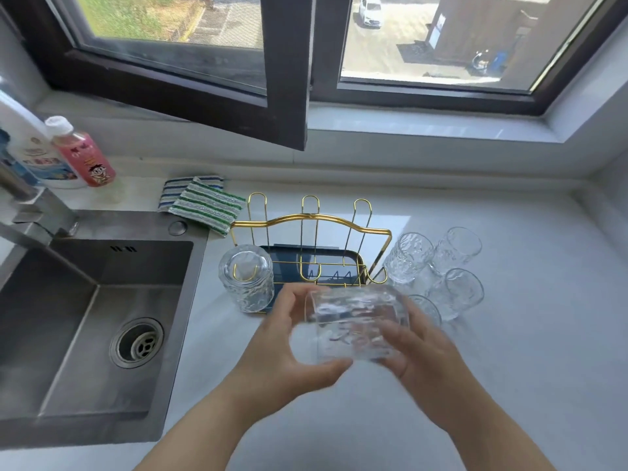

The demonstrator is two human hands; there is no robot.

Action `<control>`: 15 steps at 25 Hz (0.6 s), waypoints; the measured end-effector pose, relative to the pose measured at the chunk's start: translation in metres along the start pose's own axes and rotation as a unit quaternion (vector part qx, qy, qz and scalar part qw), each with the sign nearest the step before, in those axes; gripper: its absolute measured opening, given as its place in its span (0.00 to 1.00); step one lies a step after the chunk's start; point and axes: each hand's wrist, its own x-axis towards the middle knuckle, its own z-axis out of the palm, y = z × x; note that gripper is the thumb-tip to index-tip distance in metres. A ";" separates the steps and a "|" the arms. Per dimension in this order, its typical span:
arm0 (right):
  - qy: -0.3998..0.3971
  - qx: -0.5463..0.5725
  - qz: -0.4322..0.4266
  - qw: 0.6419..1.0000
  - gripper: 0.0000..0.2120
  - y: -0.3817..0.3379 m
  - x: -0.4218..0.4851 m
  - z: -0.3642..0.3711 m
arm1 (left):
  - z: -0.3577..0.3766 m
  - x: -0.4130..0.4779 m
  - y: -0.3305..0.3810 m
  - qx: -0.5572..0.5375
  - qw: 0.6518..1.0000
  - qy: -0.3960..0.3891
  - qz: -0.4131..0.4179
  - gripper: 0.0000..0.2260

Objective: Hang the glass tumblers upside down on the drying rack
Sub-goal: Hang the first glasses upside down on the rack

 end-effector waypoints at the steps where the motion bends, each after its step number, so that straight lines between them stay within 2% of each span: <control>1: 0.029 -0.085 -0.048 0.995 0.34 -0.016 0.003 0.009 | -0.005 0.001 0.008 0.083 0.995 0.038 0.025 0.31; 2: 0.055 -0.179 -0.089 0.978 0.33 -0.030 0.008 0.017 | -0.010 0.004 0.015 0.169 0.981 0.077 0.061 0.33; 4: 0.093 -0.357 -0.152 0.917 0.33 -0.052 0.021 0.031 | -0.017 0.017 0.022 0.296 0.938 0.113 0.138 0.35; 6: 0.089 -0.486 -0.184 0.850 0.36 -0.059 0.038 0.044 | -0.021 0.033 0.021 0.356 0.911 0.127 0.166 0.34; 7: 0.082 -0.521 -0.184 0.830 0.37 -0.056 0.046 0.048 | -0.022 0.040 0.018 0.375 0.902 0.142 0.162 0.34; 11: 0.095 -0.541 -0.126 0.826 0.39 -0.027 0.076 0.051 | -0.027 0.051 0.000 0.438 0.871 0.190 0.113 0.36; 15: 0.103 -0.539 -0.079 0.832 0.39 -0.001 0.089 0.046 | -0.031 0.057 -0.020 0.573 0.792 0.173 0.116 0.37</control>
